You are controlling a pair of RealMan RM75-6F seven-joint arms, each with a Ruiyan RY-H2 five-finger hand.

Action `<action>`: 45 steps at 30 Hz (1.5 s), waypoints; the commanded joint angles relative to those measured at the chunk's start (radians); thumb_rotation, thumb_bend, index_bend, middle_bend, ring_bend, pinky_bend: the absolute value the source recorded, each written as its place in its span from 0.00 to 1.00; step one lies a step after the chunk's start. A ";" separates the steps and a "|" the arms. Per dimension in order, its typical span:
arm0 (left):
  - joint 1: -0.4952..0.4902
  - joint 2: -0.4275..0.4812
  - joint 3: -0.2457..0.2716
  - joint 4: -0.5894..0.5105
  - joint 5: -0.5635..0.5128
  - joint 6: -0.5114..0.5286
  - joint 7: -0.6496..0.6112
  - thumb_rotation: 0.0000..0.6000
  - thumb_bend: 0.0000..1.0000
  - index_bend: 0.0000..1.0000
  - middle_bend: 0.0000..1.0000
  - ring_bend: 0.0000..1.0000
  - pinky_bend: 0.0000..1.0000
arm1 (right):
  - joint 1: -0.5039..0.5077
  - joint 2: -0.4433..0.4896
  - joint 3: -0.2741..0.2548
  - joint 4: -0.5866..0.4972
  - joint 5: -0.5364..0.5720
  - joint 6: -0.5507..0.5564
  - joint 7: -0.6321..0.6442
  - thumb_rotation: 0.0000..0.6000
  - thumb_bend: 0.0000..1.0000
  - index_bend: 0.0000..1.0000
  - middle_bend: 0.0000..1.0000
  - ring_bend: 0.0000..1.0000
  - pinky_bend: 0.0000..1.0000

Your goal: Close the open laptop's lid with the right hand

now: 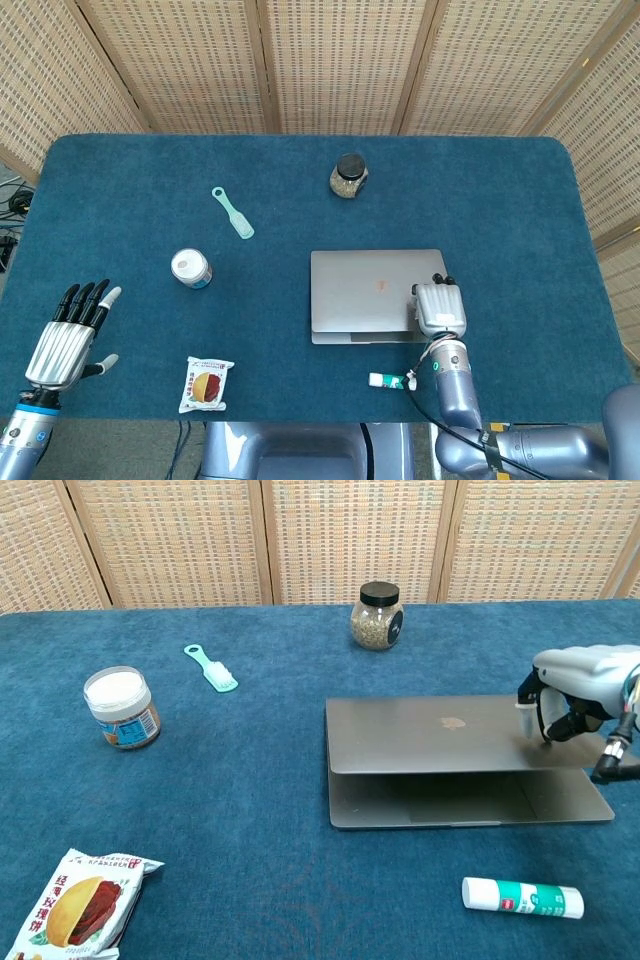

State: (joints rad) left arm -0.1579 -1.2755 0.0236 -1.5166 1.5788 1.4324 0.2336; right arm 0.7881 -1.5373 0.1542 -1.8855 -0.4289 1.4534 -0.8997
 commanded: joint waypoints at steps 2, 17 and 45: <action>0.001 0.002 0.000 -0.003 0.002 0.001 -0.002 1.00 0.00 0.00 0.00 0.00 0.00 | -0.018 -0.016 -0.009 0.042 -0.002 -0.040 0.024 1.00 1.00 0.49 0.50 0.19 0.19; 0.004 0.006 0.000 -0.009 0.006 0.007 0.001 1.00 0.00 0.00 0.00 0.00 0.00 | -0.054 -0.046 -0.028 0.112 -0.024 -0.092 0.045 1.00 1.00 0.49 0.50 0.19 0.19; 0.011 0.009 -0.009 -0.008 -0.008 0.009 -0.007 1.00 0.00 0.00 0.00 0.00 0.00 | -0.283 0.159 -0.203 0.155 -0.738 0.176 0.378 1.00 0.24 0.11 0.01 0.00 0.10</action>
State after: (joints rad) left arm -0.1470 -1.2661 0.0152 -1.5252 1.5709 1.4423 0.2264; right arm 0.5889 -1.4278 0.0303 -1.7914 -1.0043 1.5535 -0.6487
